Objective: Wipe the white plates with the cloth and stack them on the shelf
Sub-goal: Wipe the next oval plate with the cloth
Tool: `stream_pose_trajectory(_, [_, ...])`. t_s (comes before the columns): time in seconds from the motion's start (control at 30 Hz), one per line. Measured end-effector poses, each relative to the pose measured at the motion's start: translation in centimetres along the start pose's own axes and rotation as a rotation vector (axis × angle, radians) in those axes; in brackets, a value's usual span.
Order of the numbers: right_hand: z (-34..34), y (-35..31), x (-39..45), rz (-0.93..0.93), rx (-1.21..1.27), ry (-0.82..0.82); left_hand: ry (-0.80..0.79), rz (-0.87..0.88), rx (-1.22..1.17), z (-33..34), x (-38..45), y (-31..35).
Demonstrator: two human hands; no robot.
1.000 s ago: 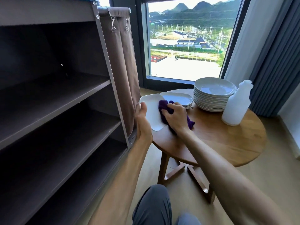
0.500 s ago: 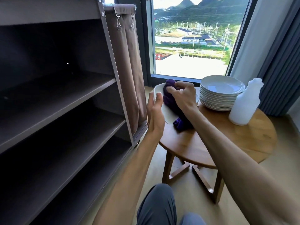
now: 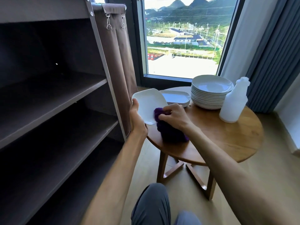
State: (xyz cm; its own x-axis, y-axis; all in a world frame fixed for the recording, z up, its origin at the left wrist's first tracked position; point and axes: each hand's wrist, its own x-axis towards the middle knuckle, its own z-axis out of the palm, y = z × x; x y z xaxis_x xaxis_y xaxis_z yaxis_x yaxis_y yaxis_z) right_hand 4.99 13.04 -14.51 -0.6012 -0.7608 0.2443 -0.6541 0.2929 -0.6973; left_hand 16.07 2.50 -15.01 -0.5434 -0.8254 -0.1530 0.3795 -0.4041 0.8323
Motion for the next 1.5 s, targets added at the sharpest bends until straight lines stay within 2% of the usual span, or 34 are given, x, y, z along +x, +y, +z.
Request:
stream_pose_trajectory(0.07, [-0.2,1.3,0.1,0.132,0.034,0.206,0.055,-0.066,-0.094,-0.7,-0.2,0.1])
stream_pose_trajectory(0.13, [-1.1,2.4,0.3,0.340,0.280,0.397,0.107,-0.147,-0.210,-1.3,-0.2,0.7])
stream_pose_trajectory(0.2, [-2.2,2.5,0.7,0.458,0.568,0.508,0.183,-0.215,-0.276,-1.8,0.0,0.8])
stream_pose_trajectory(0.27, [-3.0,1.7,0.6,0.366,0.781,0.487,0.215,-0.284,-0.271,-1.6,-0.3,0.7])
stream_pose_trajectory(0.33, [-3.1,-0.1,0.0,0.164,0.893,0.388,0.178,-0.354,-0.293,-0.9,-0.4,0.2])
stream_pose_trajectory(0.43, [-2.3,-1.7,-0.4,-0.043,0.867,0.271,0.132,-0.580,-0.431,-0.2,-0.4,-1.0])
stream_pose_trajectory(0.5, [-1.9,-2.2,0.0,-0.107,0.701,0.335,0.098,-0.729,-0.519,-0.1,-0.5,-1.8])
stream_pose_trajectory(0.57, [-1.8,-2.1,0.5,-0.097,0.609,0.393,0.039,-0.791,-0.570,-0.5,-0.3,-2.8])
stream_pose_trajectory(0.7, [-1.1,-2.3,0.9,-0.013,0.650,0.437,-0.118,-0.988,-0.632,-1.0,-0.5,-4.5])
stream_pose_trajectory(0.77, [-1.4,-2.4,1.2,-0.010,0.626,0.478,-0.159,-0.997,-0.600,-1.3,-0.2,-5.2])
stream_pose_trajectory(0.83, [-2.3,-2.2,1.9,-0.057,0.594,0.520,-0.194,-0.971,-0.520,-1.7,-0.1,-5.3])
stream_pose_trajectory(0.93, [-3.9,-1.7,3.2,-0.094,0.582,0.525,-0.271,-0.895,-0.222,-1.8,-1.1,-4.3])
stream_pose_trajectory(0.97, [-4.2,-1.7,3.5,-0.098,0.615,0.513,-0.304,-0.784,-0.067,-1.4,-1.2,-3.9])
stream_pose_trajectory(1.03, [-4.7,-1.6,3.9,-0.094,0.670,0.510,-0.288,-0.382,0.278,-0.9,-1.1,-3.1])
stream_pose_trajectory(1.07, [-5.0,-1.7,4.0,-0.090,0.681,0.514,-0.305,-0.210,0.356,-0.7,-1.0,-2.3])
stream_pose_trajectory(1.13, [-5.6,-1.8,4.1,-0.086,0.686,0.487,-0.480,-0.070,0.341,-0.2,-0.6,-0.5])
stream_pose_trajectory(1.2, [-5.8,-2.4,4.3,-0.096,0.646,0.395,-0.657,0.048,0.537,0.8,-0.9,1.3])
stream_pose_trajectory(1.27, [-5.7,-3.4,4.5,-0.096,0.601,0.309,-0.648,0.246,0.793,2.1,-1.3,1.8])
stream_pose_trajectory(1.37, [-5.8,-3.4,5.0,-0.043,0.575,0.302,-0.473,0.401,0.753,2.9,-1.8,1.4])
stream_pose_trajectory(1.5, [-5.6,-1.8,4.8,0.164,0.806,0.255,-0.343,0.371,0.511,2.1,-2.1,0.8])
